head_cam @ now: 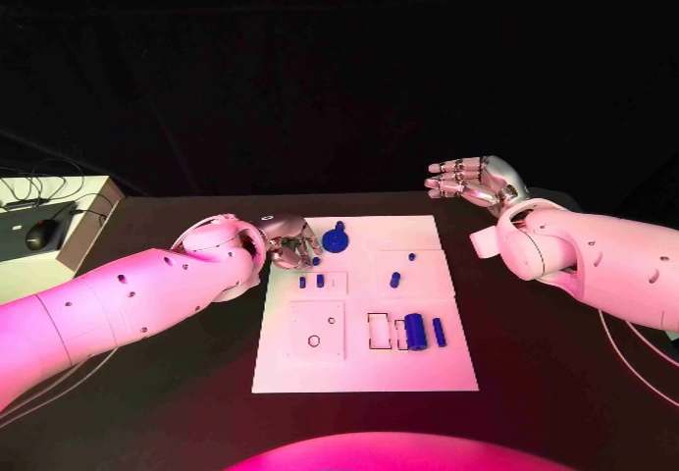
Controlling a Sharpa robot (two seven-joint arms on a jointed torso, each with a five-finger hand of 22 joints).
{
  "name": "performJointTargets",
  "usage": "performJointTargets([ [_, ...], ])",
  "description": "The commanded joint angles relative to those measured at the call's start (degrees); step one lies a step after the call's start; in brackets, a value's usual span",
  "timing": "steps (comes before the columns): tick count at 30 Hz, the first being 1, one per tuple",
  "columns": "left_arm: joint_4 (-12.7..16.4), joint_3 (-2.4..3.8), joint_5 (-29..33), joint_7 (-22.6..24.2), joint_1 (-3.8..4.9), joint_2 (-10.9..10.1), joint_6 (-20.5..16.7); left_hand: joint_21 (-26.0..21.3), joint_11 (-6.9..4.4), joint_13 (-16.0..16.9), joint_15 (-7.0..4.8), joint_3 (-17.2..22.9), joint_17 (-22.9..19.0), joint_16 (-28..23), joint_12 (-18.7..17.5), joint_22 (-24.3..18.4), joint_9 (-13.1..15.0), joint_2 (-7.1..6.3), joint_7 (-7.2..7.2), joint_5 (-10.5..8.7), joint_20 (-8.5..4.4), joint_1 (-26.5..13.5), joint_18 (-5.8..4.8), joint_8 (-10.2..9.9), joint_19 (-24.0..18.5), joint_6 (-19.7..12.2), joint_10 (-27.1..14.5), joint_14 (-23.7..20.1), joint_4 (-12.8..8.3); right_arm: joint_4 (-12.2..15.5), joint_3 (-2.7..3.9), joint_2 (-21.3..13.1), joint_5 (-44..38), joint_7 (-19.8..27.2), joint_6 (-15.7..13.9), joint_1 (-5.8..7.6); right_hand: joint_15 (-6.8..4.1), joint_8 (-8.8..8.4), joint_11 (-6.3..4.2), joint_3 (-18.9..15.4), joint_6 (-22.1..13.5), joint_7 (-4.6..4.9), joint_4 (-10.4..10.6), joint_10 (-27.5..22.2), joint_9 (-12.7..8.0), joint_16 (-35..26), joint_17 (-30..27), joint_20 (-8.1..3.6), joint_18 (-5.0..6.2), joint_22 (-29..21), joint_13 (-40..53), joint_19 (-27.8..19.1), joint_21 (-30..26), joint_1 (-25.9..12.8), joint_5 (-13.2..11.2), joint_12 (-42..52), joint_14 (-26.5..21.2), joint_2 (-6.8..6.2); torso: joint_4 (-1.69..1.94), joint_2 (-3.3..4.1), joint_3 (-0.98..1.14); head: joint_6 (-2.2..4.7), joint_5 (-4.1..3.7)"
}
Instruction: Assemble the parts on the task board
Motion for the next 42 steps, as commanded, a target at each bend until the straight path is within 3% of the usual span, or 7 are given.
performJointTargets([
  [1,0.23,0.04,0.29,1.27,-0.01,0.0,-0.86,-0.23,-0.33,0.08,-0.54,-0.44,0.3,0.42,0.34,0.94,0.0,0.08,0.06,-0.16,-0.29,0.62,-0.18,-0.16,0.35,-0.26,0.81,0.05,-0.09,0.05,0.04,0.01,-0.3,0.36,0.47,0.02,-0.16,-0.35,-0.05,0.16,0.08,0.1,0.01,0.43,-0.04,-0.24,-0.09,-0.18,-0.37,0.0,-0.08,-0.23,-0.12,-0.41,0.25,-0.2,0.04,0.22,-0.04,0.02,0.04,-0.08,0.01],
  [9,0.37,0.04,0.44,1.38,-0.01,0.09,-0.79,-0.66,-1.15,0.19,-1.02,-2.27,1.67,1.11,0.83,0.64,0.05,0.01,0.35,-0.2,-0.65,-0.68,-0.72,-0.11,0.58,1.67,2.02,0.11,1.01,0.0,0.04,0.06,-0.31,0.35,0.51,0.02,-0.16,-0.35,-0.05,0.16,0.08,0.1,0.01,0.43,-0.04,-0.24,-0.09,-0.18,-0.37,0.0,-0.08,-0.23,-0.12,-0.41,0.25,-0.2,0.04,0.22,-0.03,0.01,0.09,-0.07,0.0],
  [17,0.18,0.04,0.46,1.21,-0.01,0.21,-0.47,-1.47,-1.9,0.6,-1.52,-5.24,3.53,1.84,2.95,0.39,0.11,1.14,1.53,-0.21,-1.32,-0.24,-1.39,-0.09,1.17,7.55,2.81,0.11,2.08,0.01,0.04,0.04,-0.31,0.35,0.5,0.02,-0.16,-0.35,-0.05,0.16,0.08,0.1,0.01,0.43,-0.04,-0.24,-0.09,-0.18,-0.37,0.0,-0.08,-0.23,-0.12,-0.41,0.25,-0.2,0.04,0.22,-0.06,0.02,0.07,-0.12,-0.1],
  [28,-0.02,0.03,0.54,1.22,0.0,0.63,-0.48,-2.39,-2.16,1.35,-1.78,-6.9,5.33,1.37,6.26,0.68,0.12,1.95,1.62,-0.14,-1.76,0.22,-1.89,-0.07,1.72,7.85,1.73,0.26,2.89,0.03,0.04,0.11,-0.31,0.36,0.5,0.02,-0.18,-0.35,-0.07,0.23,0.13,0.08,-0.04,0.51,-0.04,-0.22,-0.08,-0.17,-0.37,-0.01,-0.07,-0.25,-0.13,-0.43,0.29,-0.21,0.11,0.26,-0.07,0.02,0.05,-0.11,-0.08],
  [42,-0.48,0.02,0.51,0.65,0.01,0.56,-0.14,-2.47,-1.91,1.43,-1.63,-6.72,5.89,1.15,6.64,0.88,0.12,2.63,2.47,-0.16,-1.77,0.85,-1.83,-0.09,1.83,9.54,1.53,0.41,2.42,0.04,0.04,0.1,-0.31,0.35,0.47,0.02,-0.18,-0.35,-0.07,0.23,0.13,0.08,-0.04,0.51,-0.04,-0.22,-0.08,-0.17,-0.37,-0.01,-0.07,-0.25,-0.13,-0.43,0.29,-0.21,0.11,0.26,-0.02,-0.01,0.04,-0.13,-0.13],
])
